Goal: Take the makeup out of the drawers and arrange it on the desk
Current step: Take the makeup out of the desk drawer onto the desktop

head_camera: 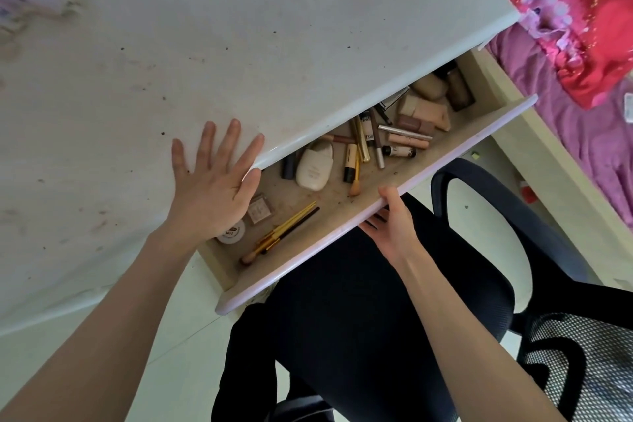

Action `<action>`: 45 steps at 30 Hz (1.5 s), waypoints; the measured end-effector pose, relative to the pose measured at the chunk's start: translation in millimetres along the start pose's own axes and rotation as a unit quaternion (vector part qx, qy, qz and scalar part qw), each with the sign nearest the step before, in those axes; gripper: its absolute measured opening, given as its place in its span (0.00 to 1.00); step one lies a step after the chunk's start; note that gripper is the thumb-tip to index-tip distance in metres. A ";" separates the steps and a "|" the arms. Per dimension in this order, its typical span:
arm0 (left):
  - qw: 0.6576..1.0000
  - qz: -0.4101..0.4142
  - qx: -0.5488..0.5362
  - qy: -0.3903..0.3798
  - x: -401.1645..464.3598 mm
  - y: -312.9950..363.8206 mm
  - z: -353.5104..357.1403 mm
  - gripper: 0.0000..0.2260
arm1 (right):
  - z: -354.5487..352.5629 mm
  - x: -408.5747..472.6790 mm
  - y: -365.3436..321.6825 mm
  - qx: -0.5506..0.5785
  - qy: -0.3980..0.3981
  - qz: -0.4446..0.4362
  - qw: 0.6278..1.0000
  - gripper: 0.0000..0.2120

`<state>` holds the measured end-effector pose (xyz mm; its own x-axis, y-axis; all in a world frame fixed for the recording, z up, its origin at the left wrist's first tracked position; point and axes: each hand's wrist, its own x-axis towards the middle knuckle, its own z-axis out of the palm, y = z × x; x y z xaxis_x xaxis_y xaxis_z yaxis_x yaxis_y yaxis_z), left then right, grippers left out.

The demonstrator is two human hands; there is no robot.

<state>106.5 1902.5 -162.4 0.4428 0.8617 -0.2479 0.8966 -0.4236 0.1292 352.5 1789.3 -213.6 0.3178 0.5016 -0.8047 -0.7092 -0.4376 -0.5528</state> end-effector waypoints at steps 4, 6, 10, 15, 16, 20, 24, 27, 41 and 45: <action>1.000 -0.005 -0.008 -0.003 -0.4 0.3 0.3 0.21 | -9.9 -4.9 2.7 0.002 0.003 -0.001 1.000 0.13; 1.000 -0.004 -0.004 0.000 -1.3 1.2 0.3 0.21 | -16.4 -7.6 5.5 0.016 0.003 0.003 1.000 0.14; 1.000 -0.001 0.001 0.009 -2.2 1.1 0.5 0.21 | -17.5 -9.2 8.1 0.033 0.006 0.004 0.999 0.18; 1.000 0.007 0.013 0.015 -1.0 -0.2 0.3 0.23 | -15.4 -10.9 8.3 0.051 0.007 0.009 0.999 0.18; 1.000 0.007 0.013 0.014 -1.5 0.0 0.3 0.24 | -15.3 -12.0 8.4 0.054 0.006 0.008 0.999 0.19; 0.999 0.021 0.029 0.011 -2.4 0.6 -2.1 0.26 | -13.6 -17.2 7.1 0.040 0.020 -0.004 0.999 0.18; 0.998 0.040 -0.021 0.054 -18.5 13.2 -3.1 0.26 | -10.0 -34.0 5.5 -0.039 0.059 -0.033 0.997 0.13; 0.985 0.096 -0.099 0.107 -51.7 30.1 12.5 0.22 | -7.4 -54.2 10.8 -0.229 0.157 -0.144 0.950 0.17; 0.962 -0.022 -0.206 -0.176 -34.5 71.7 91.3 0.19 | 74.3 12.7 4.1 -0.652 0.048 -0.135 0.745 0.25; 0.949 -0.036 -0.170 -0.264 -27.6 68.4 98.3 0.18 | 78.6 27.1 13.6 -0.626 0.067 -0.092 0.771 0.32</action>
<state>156.2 1822.3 -241.1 0.4015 0.5879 -0.7023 0.9110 -0.1770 0.3726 302.0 1855.6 -225.9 0.4628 0.5960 -0.6562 0.4934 -0.7882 -0.3679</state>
